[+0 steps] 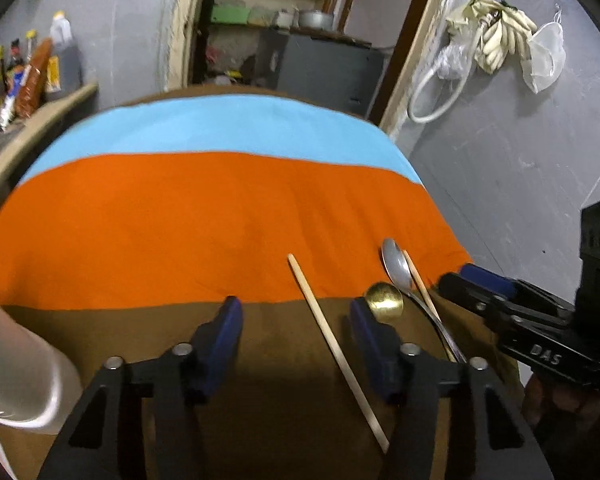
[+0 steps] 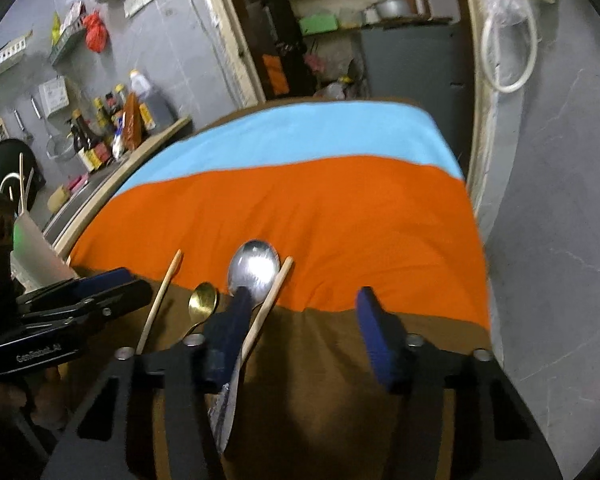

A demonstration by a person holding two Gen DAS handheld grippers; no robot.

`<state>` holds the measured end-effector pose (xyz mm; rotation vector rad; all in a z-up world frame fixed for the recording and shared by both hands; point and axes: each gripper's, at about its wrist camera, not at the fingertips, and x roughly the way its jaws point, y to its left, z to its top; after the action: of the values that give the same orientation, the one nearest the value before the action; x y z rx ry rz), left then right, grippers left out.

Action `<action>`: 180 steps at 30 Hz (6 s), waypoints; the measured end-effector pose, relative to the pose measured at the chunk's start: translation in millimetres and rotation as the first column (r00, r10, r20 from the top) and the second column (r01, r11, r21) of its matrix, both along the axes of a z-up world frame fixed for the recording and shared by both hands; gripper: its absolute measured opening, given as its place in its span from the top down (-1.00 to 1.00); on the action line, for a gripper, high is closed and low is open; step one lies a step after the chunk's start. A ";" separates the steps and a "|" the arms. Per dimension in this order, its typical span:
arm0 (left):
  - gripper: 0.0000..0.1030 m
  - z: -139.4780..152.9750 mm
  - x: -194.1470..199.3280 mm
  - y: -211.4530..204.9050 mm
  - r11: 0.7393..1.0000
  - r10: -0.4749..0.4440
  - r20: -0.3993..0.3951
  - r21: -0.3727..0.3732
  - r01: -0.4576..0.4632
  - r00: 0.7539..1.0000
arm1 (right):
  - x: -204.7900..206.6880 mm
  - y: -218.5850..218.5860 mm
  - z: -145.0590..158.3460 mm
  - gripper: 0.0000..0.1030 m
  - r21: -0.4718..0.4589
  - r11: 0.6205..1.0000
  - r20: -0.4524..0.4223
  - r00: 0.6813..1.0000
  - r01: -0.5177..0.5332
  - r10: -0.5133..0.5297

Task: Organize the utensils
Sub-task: 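Grasp the last wooden chopstick with the left tool while the right tool grasps another chopstick, then carry both chopsticks over the white caddy and open both tools, then withdraw both tools from the caddy back over the two spoons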

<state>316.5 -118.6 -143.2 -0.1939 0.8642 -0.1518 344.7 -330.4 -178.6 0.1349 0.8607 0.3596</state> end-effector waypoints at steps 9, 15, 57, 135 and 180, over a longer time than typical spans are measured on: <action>0.45 -9.8 8.8 -4.8 0.999 -0.032 -0.054 -0.039 0.030 0.998 | 19.3 22.1 -7.6 0.56 -0.035 0.996 -0.066 0.995 -0.081 0.078; 0.58 -8.9 19.8 -9.4 0.999 -0.041 -0.075 -0.014 0.040 0.996 | 27.3 26.5 -6.6 0.67 -0.053 0.995 -0.150 0.986 -0.082 0.073; 0.90 155.3 -74.7 114.0 0.957 0.011 0.320 -0.279 0.084 0.947 | -93.5 77.0 184.3 0.91 0.339 0.937 0.372 0.904 0.079 -0.211; 0.88 123.8 -88.7 271.8 0.941 0.337 0.494 -0.197 -0.275 0.801 | -68.3 248.2 138.0 0.88 0.460 0.885 0.579 0.734 0.067 -0.356; -0.98 176.4 -109.9 76.0 0.977 0.151 0.495 0.059 -0.207 0.856 | -115.2 25.6 215.2 -0.97 0.048 0.972 0.554 0.803 0.232 -0.219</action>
<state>206.6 -42.6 33.1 -0.1228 0.3419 0.0252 229.4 -304.9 36.5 0.1021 0.2586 0.1467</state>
